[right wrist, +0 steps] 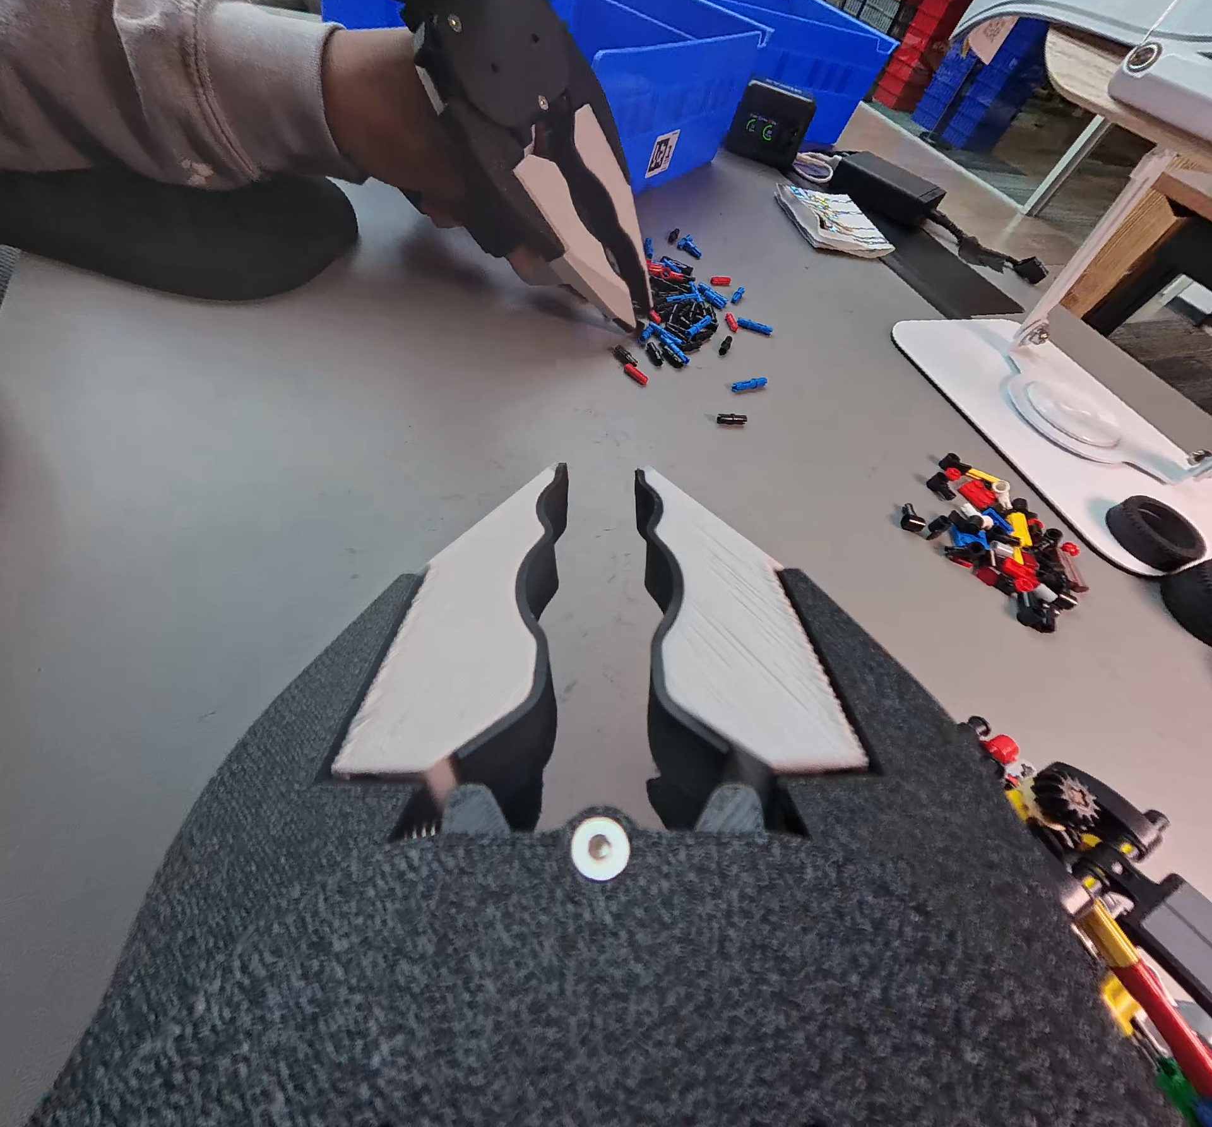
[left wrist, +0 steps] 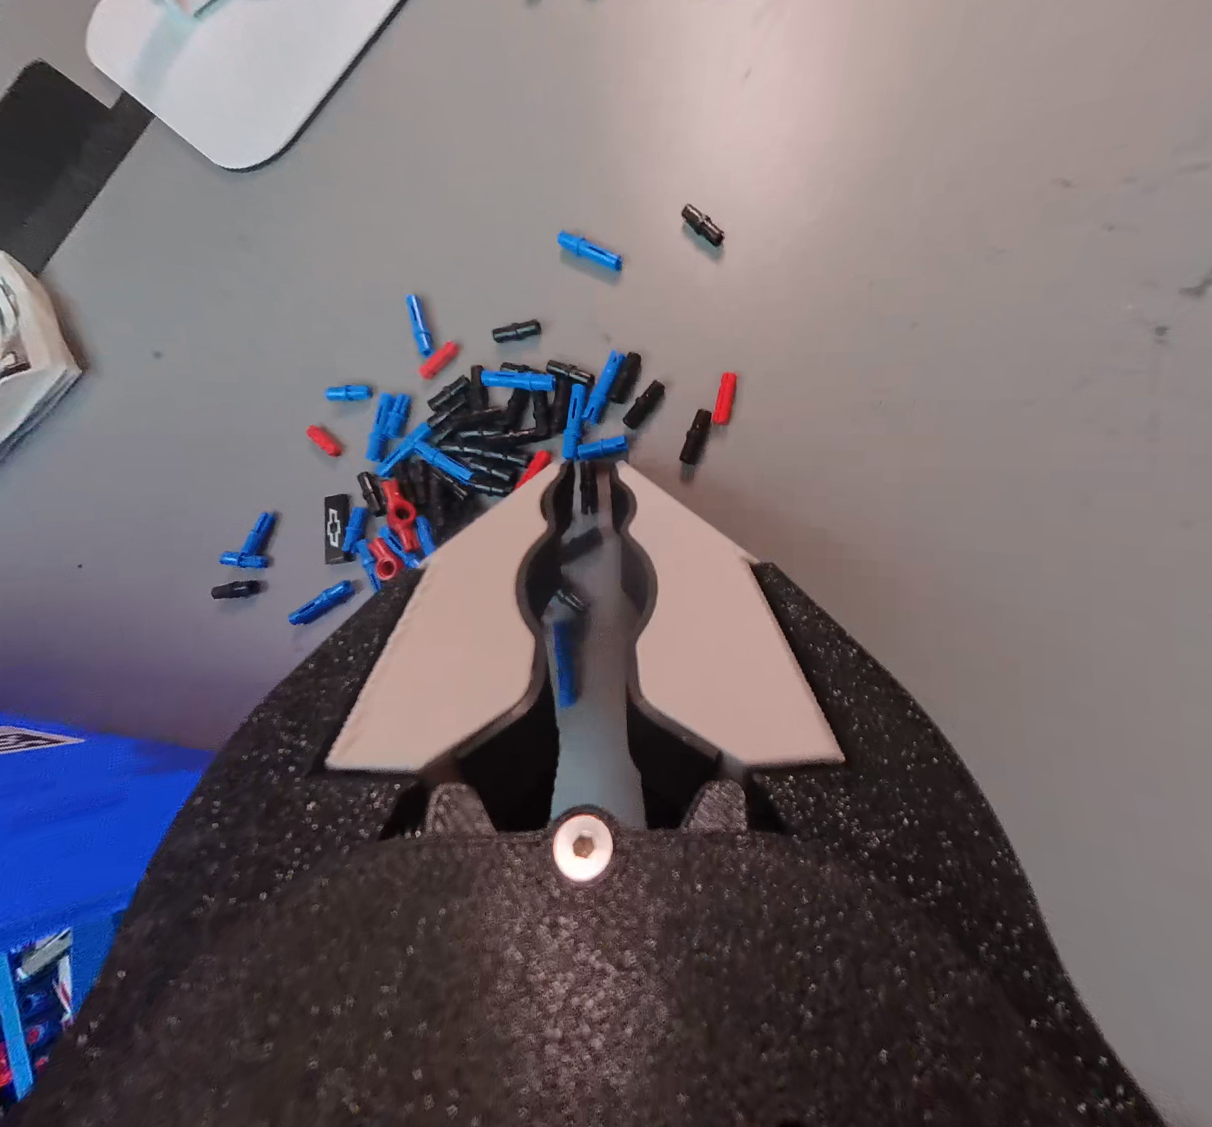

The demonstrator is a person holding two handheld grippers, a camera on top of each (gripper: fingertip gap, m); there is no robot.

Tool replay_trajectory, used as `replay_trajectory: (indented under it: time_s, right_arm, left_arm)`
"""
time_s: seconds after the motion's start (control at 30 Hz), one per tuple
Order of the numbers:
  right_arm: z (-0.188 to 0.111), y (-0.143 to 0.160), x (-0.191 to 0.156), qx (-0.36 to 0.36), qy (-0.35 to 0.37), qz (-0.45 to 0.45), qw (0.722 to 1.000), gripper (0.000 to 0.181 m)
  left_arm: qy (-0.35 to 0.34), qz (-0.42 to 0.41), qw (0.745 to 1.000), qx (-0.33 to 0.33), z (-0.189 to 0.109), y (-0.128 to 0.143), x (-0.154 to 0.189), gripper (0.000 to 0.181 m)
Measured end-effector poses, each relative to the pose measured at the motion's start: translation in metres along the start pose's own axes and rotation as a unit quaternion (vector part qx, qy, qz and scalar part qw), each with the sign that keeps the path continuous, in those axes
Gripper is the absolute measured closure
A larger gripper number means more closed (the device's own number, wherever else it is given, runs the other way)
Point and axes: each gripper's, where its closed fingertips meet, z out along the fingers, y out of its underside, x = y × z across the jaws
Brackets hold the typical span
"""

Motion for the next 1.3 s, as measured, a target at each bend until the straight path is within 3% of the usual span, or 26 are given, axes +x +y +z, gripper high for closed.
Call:
replay_trajectory:
  time_s: [0.07, 0.13, 0.23, 0.33, 0.47, 0.57, 0.7, 0.73, 0.8, 0.9, 1.03, 1.2, 1.3]
  right_arm:
    - [-0.001, 0.000, 0.000, 0.002, 0.002, -0.001, 1.000, 0.161]
    - [-0.001, -0.001, 0.000, 0.004, 0.004, -0.003, 1.000, 0.161]
    - [0.000, 0.001, 0.000, -0.002, 0.001, -0.001, 1.000, 0.161]
    - [0.000, 0.000, -0.001, 0.001, 0.003, -0.005, 1.000, 0.161]
    - [0.000, 0.001, -0.001, -0.002, 0.002, -0.005, 1.000, 0.162]
    - [0.004, 0.004, -0.001, -0.015, -0.002, -0.001, 1.000, 0.162]
    - [0.002, 0.002, 0.000, -0.009, 0.005, -0.007, 1.000, 0.162]
    - [0.001, 0.001, 0.000, -0.003, 0.007, -0.007, 1.000, 0.162]
    - [-0.002, 0.000, 0.001, 0.004, 0.010, -0.006, 1.000, 0.162]
    - [-0.001, 0.001, 0.001, 0.001, 0.004, -0.001, 1.000, 0.162]
    - [0.002, 0.004, -0.001, -0.011, 0.000, -0.005, 1.000, 0.162]
    - [-0.001, 0.002, 0.000, -0.004, 0.007, -0.012, 1.000, 0.162]
    - [-0.001, 0.002, 0.001, -0.005, 0.006, -0.008, 1.000, 0.162]
  left_arm:
    - [-0.005, 0.002, 1.000, 0.027, -0.005, -0.012, 0.002, 0.162]
    - [0.032, 0.011, 0.998, 0.061, -0.009, -0.027, 0.020, 0.159]
    - [0.079, 0.014, 0.996, 0.027, 0.003, -0.020, 0.041, 0.162]
    - [0.023, 0.003, 1.000, 0.018, 0.007, -0.021, 0.021, 0.180]
    - [0.016, 0.007, 0.996, 0.087, 0.000, -0.054, 0.019, 0.170]
    - [0.038, 0.019, 0.995, 0.087, 0.023, -0.071, 0.032, 0.163]
    - [0.048, 0.032, 0.998, 0.037, 0.055, -0.067, 0.033, 0.168]
    - [0.037, 0.027, 0.999, 0.030, 0.055, -0.067, 0.028, 0.179]
    - [0.015, 0.026, 1.000, 0.007, 0.052, -0.057, 0.016, 0.181]
    - [0.002, -0.004, 1.000, 0.002, 0.046, -0.049, 0.004, 0.181]
    - [-0.009, 0.006, 0.999, 0.032, 0.046, -0.068, -0.001, 0.172]
    - [0.001, -0.007, 0.999, -0.037, 0.054, -0.048, -0.004, 0.181]
    - [-0.022, -0.002, 1.000, -0.016, 0.043, -0.055, -0.010, 0.181]
